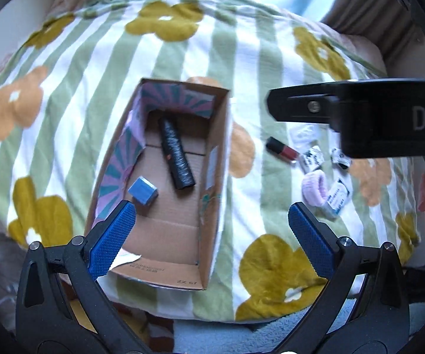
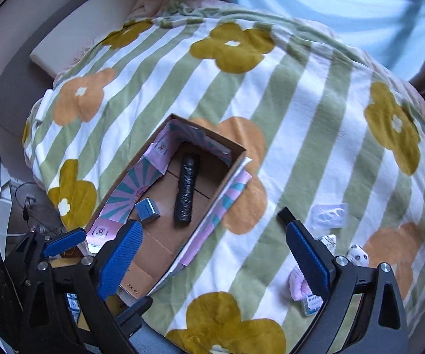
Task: Organize objects
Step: 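Move both tools back toward the remaining items on the bed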
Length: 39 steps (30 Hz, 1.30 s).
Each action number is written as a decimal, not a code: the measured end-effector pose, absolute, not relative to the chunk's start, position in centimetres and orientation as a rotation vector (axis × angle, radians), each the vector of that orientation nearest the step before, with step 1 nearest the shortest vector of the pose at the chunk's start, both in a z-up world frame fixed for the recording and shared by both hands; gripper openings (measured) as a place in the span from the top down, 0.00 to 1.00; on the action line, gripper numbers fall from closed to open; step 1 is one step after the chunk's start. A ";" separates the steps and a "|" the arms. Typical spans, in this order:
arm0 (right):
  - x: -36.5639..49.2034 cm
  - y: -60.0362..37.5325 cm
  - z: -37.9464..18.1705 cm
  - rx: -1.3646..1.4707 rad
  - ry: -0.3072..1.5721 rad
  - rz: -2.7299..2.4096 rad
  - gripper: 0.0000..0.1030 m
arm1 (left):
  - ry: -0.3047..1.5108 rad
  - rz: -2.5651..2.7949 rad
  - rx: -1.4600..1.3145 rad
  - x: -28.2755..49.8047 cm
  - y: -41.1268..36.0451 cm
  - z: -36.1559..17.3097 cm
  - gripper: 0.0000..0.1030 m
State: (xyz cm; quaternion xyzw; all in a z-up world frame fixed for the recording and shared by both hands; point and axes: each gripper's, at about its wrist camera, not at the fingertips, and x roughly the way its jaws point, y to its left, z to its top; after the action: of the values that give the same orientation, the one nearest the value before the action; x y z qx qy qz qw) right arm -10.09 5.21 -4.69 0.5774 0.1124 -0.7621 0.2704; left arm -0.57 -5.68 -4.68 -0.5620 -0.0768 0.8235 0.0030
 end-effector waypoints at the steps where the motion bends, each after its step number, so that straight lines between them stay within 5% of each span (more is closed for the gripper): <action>1: -10.0 6.6 -4.3 1.566 0.280 -2.082 0.06 | -0.215 2.577 -1.748 -0.9 -5.0 -3.9 0.00; 26: -0.1 28.6 -2.8 1.635 -0.011 -2.562 0.06 | -0.058 2.440 -1.481 -2.8 5.9 -0.9 0.00; 39: -1.1 31.4 -7.0 1.500 0.128 -2.429 0.06 | 0.162 2.256 -1.454 -4.6 12.3 -4.9 0.00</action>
State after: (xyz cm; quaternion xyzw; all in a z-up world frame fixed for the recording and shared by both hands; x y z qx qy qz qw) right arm -1.12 31.41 -6.96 0.5197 0.0443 -0.8414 0.1416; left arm -4.61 12.34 -4.92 -0.5270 0.0588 0.8176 0.2244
